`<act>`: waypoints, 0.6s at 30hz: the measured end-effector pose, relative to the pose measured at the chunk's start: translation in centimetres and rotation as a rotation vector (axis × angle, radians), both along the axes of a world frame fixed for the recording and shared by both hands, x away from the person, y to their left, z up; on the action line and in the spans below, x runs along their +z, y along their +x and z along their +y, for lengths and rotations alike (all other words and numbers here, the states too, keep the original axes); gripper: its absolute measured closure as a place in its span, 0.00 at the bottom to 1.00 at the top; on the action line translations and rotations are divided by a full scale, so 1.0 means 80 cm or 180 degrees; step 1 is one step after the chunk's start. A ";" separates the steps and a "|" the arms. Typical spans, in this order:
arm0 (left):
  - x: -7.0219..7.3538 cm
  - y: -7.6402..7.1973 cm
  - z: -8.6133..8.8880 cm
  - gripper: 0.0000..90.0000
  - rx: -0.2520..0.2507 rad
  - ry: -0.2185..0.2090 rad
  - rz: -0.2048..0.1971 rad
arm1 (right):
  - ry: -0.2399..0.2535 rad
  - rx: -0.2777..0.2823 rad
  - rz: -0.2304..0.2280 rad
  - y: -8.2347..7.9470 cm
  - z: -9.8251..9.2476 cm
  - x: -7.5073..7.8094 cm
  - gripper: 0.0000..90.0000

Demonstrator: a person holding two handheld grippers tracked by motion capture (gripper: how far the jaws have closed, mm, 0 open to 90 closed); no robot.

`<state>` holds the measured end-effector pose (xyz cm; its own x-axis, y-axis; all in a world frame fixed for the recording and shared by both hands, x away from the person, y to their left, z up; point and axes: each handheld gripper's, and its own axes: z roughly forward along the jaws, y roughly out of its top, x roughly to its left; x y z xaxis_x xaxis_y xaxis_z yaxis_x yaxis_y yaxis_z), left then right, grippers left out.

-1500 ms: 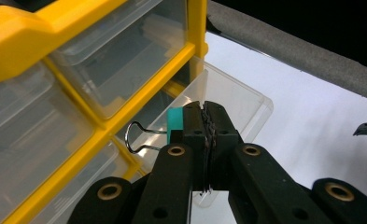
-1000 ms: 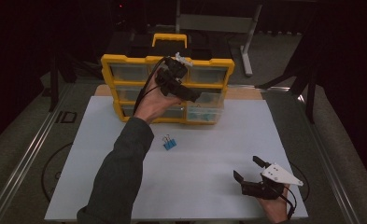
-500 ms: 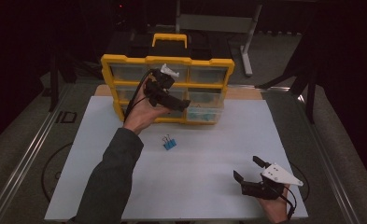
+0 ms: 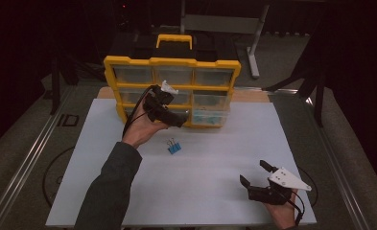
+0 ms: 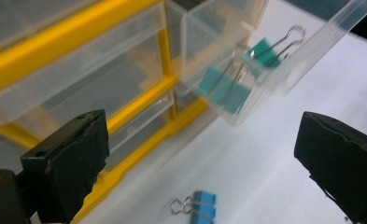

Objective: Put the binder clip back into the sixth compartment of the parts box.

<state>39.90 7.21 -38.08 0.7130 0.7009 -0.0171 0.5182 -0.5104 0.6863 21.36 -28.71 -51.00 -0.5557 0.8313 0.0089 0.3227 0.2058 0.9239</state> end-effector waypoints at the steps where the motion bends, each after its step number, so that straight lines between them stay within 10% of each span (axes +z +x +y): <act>1: -0.003 -0.001 0.001 0.05 0.0000 0.0006 -0.0003 | -0.0001 0.0000 -0.0001 0.000 0.000 0.000 0.09; 18: -0.071 -0.008 0.020 0.10 0.0054 0.0112 0.0212 | -0.0003 -0.0006 -0.0001 -0.001 0.000 0.001 0.09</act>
<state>39.26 8.85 -43.77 0.6992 0.7138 -0.0391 0.5708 -0.5244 0.6318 21.29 -28.67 -50.95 -0.5542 0.8323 0.0080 0.3229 0.2062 0.9237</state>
